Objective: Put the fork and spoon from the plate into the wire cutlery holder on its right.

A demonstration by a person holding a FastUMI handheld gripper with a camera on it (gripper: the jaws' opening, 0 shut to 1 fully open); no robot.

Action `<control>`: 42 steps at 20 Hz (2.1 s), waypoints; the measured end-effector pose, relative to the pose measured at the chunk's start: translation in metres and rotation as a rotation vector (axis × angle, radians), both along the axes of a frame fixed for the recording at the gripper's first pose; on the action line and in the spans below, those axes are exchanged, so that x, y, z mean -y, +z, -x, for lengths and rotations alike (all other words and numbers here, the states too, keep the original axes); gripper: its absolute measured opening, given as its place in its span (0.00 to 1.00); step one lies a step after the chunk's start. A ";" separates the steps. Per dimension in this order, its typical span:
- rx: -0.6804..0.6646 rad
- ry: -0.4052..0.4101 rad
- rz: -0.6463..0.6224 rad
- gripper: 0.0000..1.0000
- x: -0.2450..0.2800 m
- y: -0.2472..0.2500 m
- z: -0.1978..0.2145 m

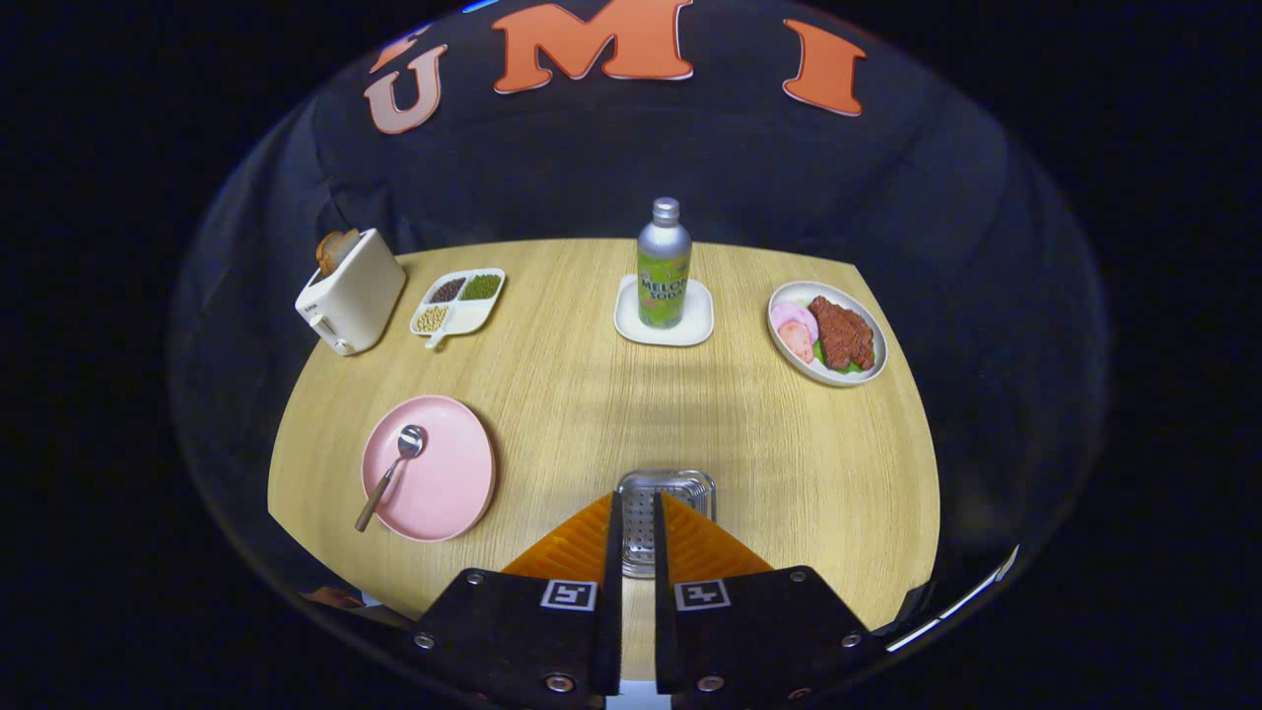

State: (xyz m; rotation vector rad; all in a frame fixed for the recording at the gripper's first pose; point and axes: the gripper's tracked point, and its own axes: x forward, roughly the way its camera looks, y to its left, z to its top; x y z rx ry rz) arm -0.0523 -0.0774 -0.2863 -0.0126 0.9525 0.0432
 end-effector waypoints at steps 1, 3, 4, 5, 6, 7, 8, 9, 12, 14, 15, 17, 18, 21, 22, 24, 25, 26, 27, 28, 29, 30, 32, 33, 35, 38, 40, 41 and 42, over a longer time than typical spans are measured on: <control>0.050 -0.001 -0.012 0.16 -0.010 0.008 -0.004; 0.147 -0.002 -0.033 0.23 -0.027 0.024 -0.015; 0.192 -0.004 -0.041 0.26 -0.035 0.031 -0.017; 0.240 -0.007 -0.040 0.34 -0.042 0.039 -0.023; 0.278 -0.009 -0.026 0.38 -0.047 0.045 -0.025; 0.303 -0.007 -0.011 0.45 -0.054 0.049 -0.025; 0.337 -0.005 -0.012 0.47 -0.065 0.053 -0.027; 0.362 -0.005 -0.019 0.49 -0.076 0.057 -0.029; 0.439 -0.009 -0.014 0.61 -0.101 0.071 -0.036; 0.489 -0.026 -0.021 0.75 -0.115 0.082 -0.041; 0.507 -0.034 -0.022 0.82 -0.122 0.086 -0.043; 0.544 -0.047 -0.021 0.85 -0.135 0.093 -0.048; 0.551 -0.048 -0.023 0.86 -0.143 0.093 -0.048; 0.560 -0.044 -0.029 0.86 -0.168 0.089 -0.050; 0.559 -0.043 -0.028 0.86 -0.177 0.086 -0.051; 0.545 -0.041 -0.035 0.86 -0.197 0.077 -0.052; 0.535 -0.036 -0.039 0.86 -0.206 0.070 -0.052; 0.516 -0.031 -0.035 0.86 -0.215 0.062 -0.051; 0.499 -0.028 -0.034 0.86 -0.223 0.053 -0.051; 0.473 -0.024 -0.033 0.86 -0.231 0.043 -0.049; 0.449 -0.025 -0.033 0.86 -0.238 0.033 -0.048; 0.408 -0.016 -0.029 0.86 -0.244 0.019 -0.044; 0.339 -0.006 -0.019 0.86 -0.255 -0.005 -0.037; 0.316 -0.007 -0.012 0.86 -0.259 -0.017 -0.034; 0.247 -0.009 -0.009 0.86 -0.268 -0.044 -0.024; 0.129 -0.007 -0.018 0.86 -0.281 -0.083 -0.007; 0.058 0.005 -0.009 0.86 -0.288 -0.104 0.004; 0.024 0.008 0.000 0.85 -0.289 -0.113 0.010; -0.006 0.007 0.006 0.83 -0.290 -0.122 0.014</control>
